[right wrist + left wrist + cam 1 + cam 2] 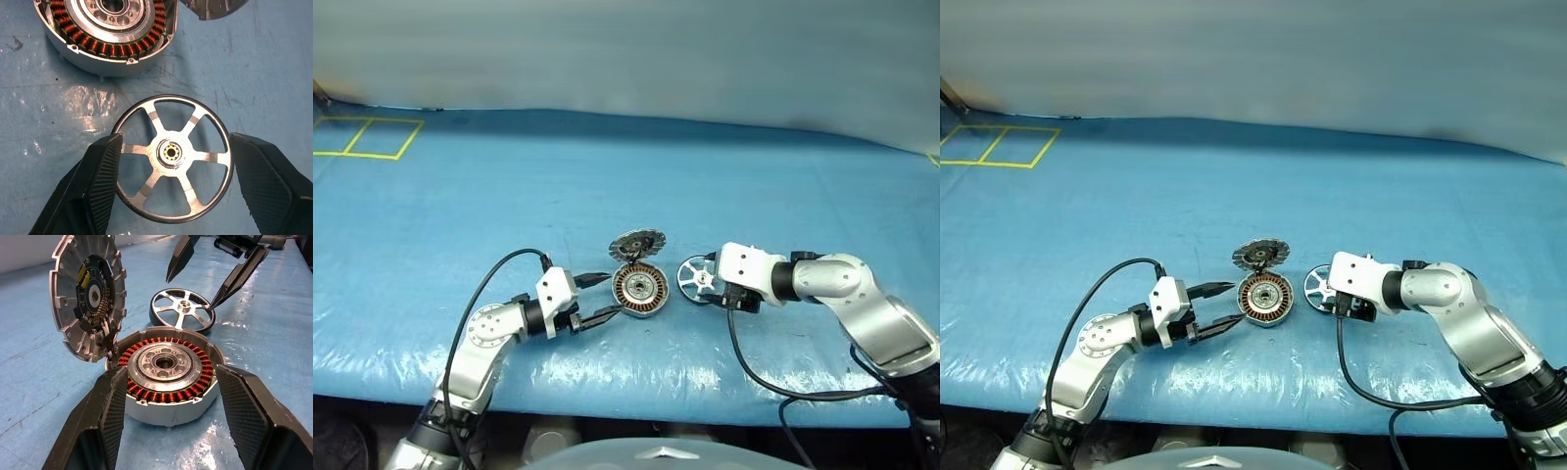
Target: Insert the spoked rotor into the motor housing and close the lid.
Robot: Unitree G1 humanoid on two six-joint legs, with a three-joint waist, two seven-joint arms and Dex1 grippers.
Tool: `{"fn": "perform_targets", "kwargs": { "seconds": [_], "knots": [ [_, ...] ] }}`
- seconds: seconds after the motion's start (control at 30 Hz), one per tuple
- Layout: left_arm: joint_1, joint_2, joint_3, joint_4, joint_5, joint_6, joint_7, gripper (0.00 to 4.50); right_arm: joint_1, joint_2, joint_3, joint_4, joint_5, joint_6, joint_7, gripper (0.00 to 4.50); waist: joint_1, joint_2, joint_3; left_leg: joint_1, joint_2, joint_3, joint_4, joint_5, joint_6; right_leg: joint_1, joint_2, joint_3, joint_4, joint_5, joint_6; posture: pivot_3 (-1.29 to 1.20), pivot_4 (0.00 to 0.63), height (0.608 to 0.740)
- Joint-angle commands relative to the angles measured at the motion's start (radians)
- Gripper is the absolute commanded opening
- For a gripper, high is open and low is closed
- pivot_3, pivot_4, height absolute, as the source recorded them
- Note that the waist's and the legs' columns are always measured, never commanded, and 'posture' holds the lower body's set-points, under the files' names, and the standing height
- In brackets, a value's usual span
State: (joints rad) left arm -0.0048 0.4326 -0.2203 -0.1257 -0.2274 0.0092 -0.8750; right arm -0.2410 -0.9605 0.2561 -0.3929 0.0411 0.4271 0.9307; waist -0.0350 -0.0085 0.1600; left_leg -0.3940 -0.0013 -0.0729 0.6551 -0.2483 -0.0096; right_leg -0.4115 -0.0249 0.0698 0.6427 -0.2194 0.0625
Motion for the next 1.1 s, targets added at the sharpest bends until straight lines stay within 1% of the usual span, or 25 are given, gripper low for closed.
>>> {"fn": "perform_targets", "kwargs": {
  "seconds": [0.03,0.23,0.43,0.67,1.0,1.03,1.1],
  "knots": [
    [0.006,0.001,-0.008,-0.046,0.0,0.001,0.002,3.02,-0.046,-0.042,0.03,0.003,-0.093,-0.076,0.036,3.64,0.001,0.0,0.0,0.0,0.0,0.0,0.0,0.0,0.0,0.0,0.0,0.0,0.0,0.0,0.0,0.0,0.15,0.74],
    [0.009,-0.003,-0.008,-0.033,0.004,-0.009,0.002,3.02,-0.112,-0.05,0.109,0.069,-0.206,-0.165,0.11,3.64,0.004,0.0,0.0,0.0,0.0,0.0,0.0,0.0,0.0,0.0,0.0,0.0,0.0,0.0,0.0,0.0,0.15,0.74],
    [0.013,-0.007,-0.008,-0.029,0.007,-0.013,0.007,3.02,-0.156,-0.019,0.133,0.133,-0.267,-0.218,0.136,3.64,0.005,0.001,0.0,0.0,0.0,0.0,0.0,0.0,0.0,0.0,-0.001,0.0,0.0,0.0,0.0,0.0,0.15,0.74],
    [0.023,-0.009,-0.007,-0.033,0.012,-0.015,0.016,3.02,-0.137,0.002,0.139,0.162,-0.29,-0.227,0.179,3.64,0.009,0.001,0.0,0.0,0.0,0.0,0.0,0.0,0.0,0.0,-0.001,0.0,0.0,0.0,0.0,0.0,0.15,0.74],
    [0.034,-0.008,-0.011,-0.001,0.024,-0.048,0.019,3.02,-0.118,0.023,0.132,0.202,-0.316,-0.231,0.181,3.64,0.009,0.001,0.0,0.0,0.0,0.0,0.002,0.0,0.0,0.001,-0.001,0.0,0.001,0.0,0.0,0.0,0.15,0.74],
    [0.033,-0.008,-0.013,0.005,0.027,-0.053,0.018,3.02,-0.116,0.024,0.136,0.209,-0.323,-0.235,0.181,3.27,0.009,0.001,0.0,0.0,0.0,0.0,0.002,0.0,0.0,0.001,-0.001,0.0,0.001,0.0,0.0,0.0,0.15,0.74],
    [0.031,-0.01,-0.015,0.012,0.031,-0.06,0.017,3.02,-0.11,0.028,0.138,0.213,-0.319,-0.231,0.187,2.76,0.01,0.001,0.0,0.0,-0.001,0.0,0.002,0.0,0.0,0.001,-0.001,0.0,0.001,0.001,0.0,0.0,0.15,0.74]
  ]
}}
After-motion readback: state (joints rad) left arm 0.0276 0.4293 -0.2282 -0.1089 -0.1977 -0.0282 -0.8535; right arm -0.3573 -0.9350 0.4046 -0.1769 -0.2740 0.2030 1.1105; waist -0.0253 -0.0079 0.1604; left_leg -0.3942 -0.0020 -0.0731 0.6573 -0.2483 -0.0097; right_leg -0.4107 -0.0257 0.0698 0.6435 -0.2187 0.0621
